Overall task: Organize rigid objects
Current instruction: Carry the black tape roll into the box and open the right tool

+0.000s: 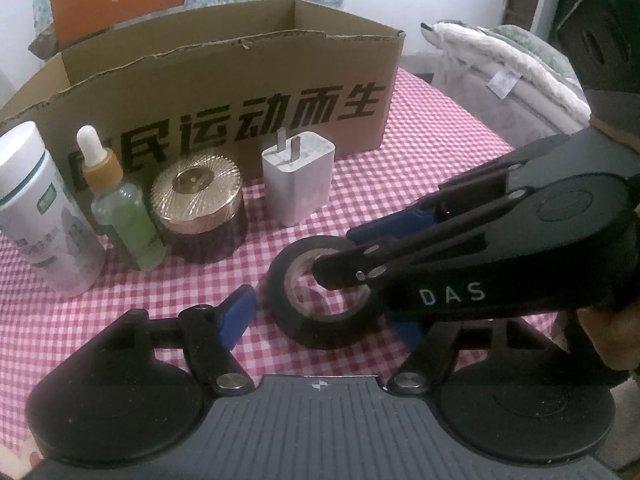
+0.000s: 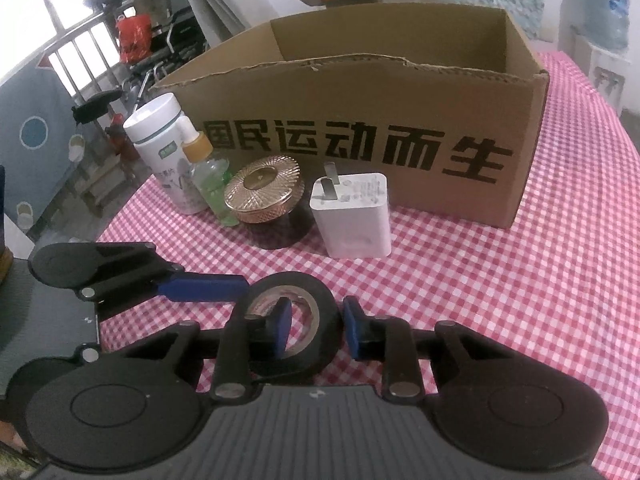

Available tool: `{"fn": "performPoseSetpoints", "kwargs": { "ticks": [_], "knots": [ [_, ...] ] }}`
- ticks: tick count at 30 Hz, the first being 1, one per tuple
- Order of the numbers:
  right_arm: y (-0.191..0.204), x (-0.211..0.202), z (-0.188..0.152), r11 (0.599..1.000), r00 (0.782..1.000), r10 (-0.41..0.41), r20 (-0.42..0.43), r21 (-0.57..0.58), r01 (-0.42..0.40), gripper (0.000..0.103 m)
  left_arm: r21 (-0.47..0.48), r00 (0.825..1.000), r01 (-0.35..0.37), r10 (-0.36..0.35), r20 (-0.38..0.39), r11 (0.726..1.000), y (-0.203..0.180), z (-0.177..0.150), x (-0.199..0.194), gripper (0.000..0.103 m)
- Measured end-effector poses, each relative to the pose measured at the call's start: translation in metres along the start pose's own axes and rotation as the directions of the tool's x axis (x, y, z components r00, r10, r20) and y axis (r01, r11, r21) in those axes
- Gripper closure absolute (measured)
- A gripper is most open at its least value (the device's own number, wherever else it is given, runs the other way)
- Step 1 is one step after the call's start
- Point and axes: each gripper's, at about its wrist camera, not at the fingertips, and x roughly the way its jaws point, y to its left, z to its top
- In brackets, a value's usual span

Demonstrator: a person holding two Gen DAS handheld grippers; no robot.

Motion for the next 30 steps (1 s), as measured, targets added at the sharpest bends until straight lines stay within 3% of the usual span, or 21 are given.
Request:
{"fn": "performPoseSetpoints", "kwargs": {
  "ticks": [6,19,25,30],
  "knots": [
    [0.002,0.003,0.001,0.999,1.000,-0.007,0.009,-0.034,0.007,0.077,0.033,1.000,-0.014,0.013,0.016,0.999,-0.004,0.002,0.003,0.036],
    [0.001,-0.008,0.002,1.000,1.000,-0.004,0.030,-0.024,0.004,0.080,0.048,0.999,-0.032,0.030,0.038,0.998,-0.009,0.007,-0.007,0.037],
    [0.010,-0.038,0.006,0.999,0.996,-0.007,0.089,-0.047,0.011,0.080,0.087,0.993,-0.075,0.066,0.098,0.993,-0.021,0.016,-0.033,0.037],
    [0.014,-0.067,0.023,0.996,0.987,-0.005,0.162,-0.088,0.020,0.080,0.097,0.978,-0.117,0.098,0.183,0.988,-0.027,0.040,-0.058,0.037]
  ]
}}
